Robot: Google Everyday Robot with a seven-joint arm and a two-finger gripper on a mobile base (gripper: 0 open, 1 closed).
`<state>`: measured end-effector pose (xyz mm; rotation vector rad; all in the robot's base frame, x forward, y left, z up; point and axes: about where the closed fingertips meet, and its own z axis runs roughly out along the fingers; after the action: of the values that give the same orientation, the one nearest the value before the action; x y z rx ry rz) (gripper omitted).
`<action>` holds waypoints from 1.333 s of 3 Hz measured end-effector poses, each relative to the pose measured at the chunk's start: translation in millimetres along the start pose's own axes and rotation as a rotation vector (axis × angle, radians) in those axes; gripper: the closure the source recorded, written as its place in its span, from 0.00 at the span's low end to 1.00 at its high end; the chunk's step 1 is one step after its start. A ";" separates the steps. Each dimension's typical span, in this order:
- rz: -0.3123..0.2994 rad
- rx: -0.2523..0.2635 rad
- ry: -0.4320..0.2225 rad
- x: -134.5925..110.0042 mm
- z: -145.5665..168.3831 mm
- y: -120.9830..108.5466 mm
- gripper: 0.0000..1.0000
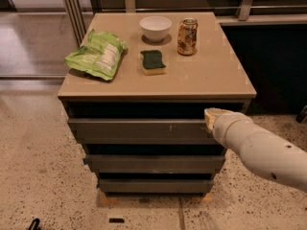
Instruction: Open top drawer
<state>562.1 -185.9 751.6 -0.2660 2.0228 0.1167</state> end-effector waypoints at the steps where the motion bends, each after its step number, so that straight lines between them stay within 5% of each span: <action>1: 0.024 0.041 0.001 1.8 22.5 -9.9 1.00; 4: -0.027 0.041 0.044 16.0 49.6 -10.7 1.00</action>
Offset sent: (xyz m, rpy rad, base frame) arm 0.0153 -0.0037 -0.0085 0.0022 -0.0023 -0.0341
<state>601.0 -188.7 715.4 -0.2721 2.0616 0.0528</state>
